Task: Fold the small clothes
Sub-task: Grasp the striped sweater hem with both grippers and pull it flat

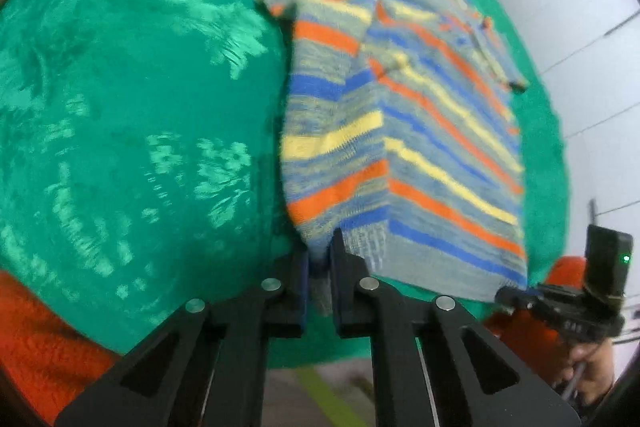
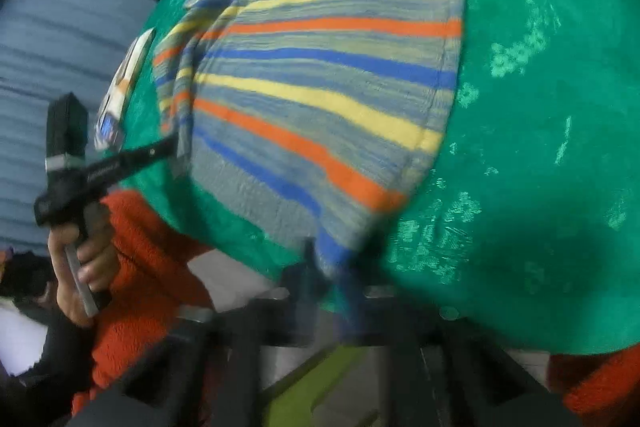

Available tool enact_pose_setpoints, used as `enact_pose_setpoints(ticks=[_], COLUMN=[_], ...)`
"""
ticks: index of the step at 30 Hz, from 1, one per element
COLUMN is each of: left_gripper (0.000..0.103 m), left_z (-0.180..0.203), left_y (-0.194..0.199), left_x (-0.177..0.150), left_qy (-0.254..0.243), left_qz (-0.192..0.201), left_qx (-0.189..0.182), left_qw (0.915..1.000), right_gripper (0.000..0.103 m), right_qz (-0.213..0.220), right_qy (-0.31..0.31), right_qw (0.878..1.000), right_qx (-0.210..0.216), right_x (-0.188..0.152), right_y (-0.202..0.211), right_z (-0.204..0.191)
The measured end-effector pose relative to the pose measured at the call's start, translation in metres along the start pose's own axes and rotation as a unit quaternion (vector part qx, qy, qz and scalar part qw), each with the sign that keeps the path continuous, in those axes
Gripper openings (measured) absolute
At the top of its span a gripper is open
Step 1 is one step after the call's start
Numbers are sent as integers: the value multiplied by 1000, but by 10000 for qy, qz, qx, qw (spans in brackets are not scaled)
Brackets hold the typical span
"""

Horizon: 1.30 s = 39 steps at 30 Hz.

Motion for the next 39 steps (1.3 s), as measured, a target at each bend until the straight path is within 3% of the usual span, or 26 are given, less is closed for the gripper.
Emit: enact_pose_setpoints(ticks=[4,5,8,10,14,21,28,30,35,38,39], left_gripper=[6,5,5,5,5,4,4,4,5,12,23], left_z=[-4,-3,-9,-20,-31,-37,-44,-43,-34,-24,-27], left_y=[37,42,27,5,-1,20,-13,-27,-45,-51,-49], left_x=[-19,-28,-42,-47,-43,-38,-32,-30,-25,-21,-23], left_qy=[82,-13,-351,-218,92,221,197,290,189,106,113], left_qz=[-326,-447,-719,-926,-831,-640,-784,-840,-850,-837,-843], left_qx=[-543,-537,290,495,531,754,1407,1442,1863,2074,2119], left_qw=[9980,9976,9964,9942,9951,9949,9868,9855,9786,9746,9736], right_gripper=[6,6,6,6,6,6,6,6,6,6,6], right_qz=[251,286,298,129,-242,-126,-490,-497,-490,-507,-518], right_qy=[116,121,117,52,-205,-113,-440,-566,-357,-357,-351], right_qw=[9996,9995,9987,9970,9942,9931,9868,9866,9831,9820,9814], right_qx=[-46,-56,-407,-767,-1027,-1161,-1478,-1451,-1728,-1782,-1817], right_x=[-5,-5,-7,-6,-12,-10,-14,-12,-7,-5,-5], right_y=[63,72,87,73,46,75,40,34,30,29,29], right_z=[1,4,17,35,64,56,86,91,85,85,86])
Point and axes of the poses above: each gripper's, at about its wrist camera, not at the fingertips, and y roughly against the way its jaws point, z to its right, x to its top, the point moved 7 cm from there along -y, roughly the way its jaws point, and after that the axes turned 2 degrees about -z, right-handed, at the moved point
